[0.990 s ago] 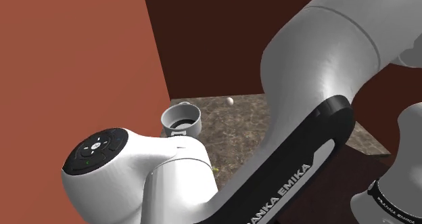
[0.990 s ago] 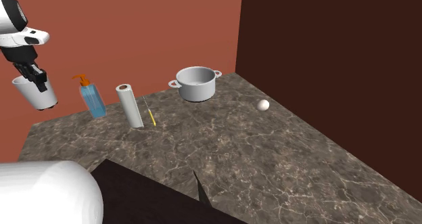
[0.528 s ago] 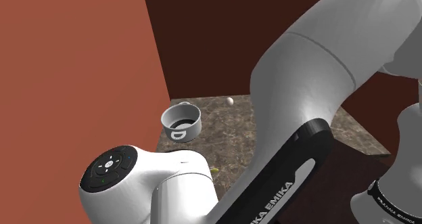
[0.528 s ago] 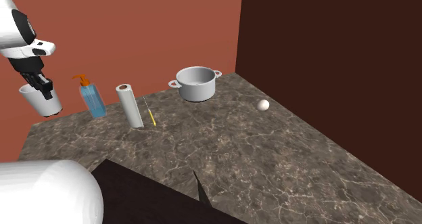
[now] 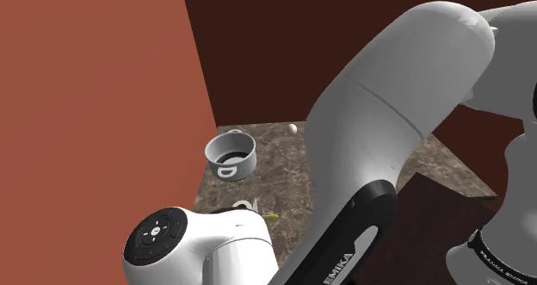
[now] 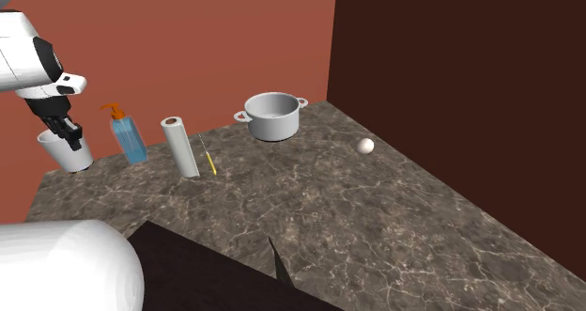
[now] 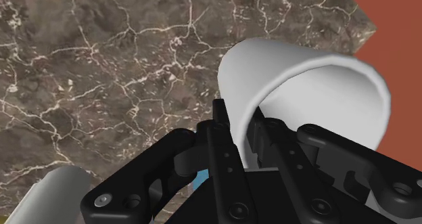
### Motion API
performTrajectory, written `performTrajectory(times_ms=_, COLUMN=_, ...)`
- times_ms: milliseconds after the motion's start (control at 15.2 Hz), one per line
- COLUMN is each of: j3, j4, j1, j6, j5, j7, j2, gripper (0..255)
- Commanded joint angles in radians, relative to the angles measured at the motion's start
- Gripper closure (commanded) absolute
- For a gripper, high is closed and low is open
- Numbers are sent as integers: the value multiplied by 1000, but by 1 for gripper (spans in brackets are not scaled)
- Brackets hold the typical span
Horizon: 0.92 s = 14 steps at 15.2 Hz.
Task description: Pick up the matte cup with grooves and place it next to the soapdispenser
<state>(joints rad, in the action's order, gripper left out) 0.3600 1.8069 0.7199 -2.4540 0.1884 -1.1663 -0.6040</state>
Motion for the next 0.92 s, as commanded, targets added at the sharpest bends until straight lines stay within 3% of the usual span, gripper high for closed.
performTrajectory(times_ms=0, j3=-5, j4=3, j1=5, j6=-19, j5=7, j7=-4, j2=-15, gripper=255)
performTrajectory(times_ms=858, j3=-45, j4=-18, j1=34, j6=-115, j5=44, j7=-21, j2=-132, gripper=255)
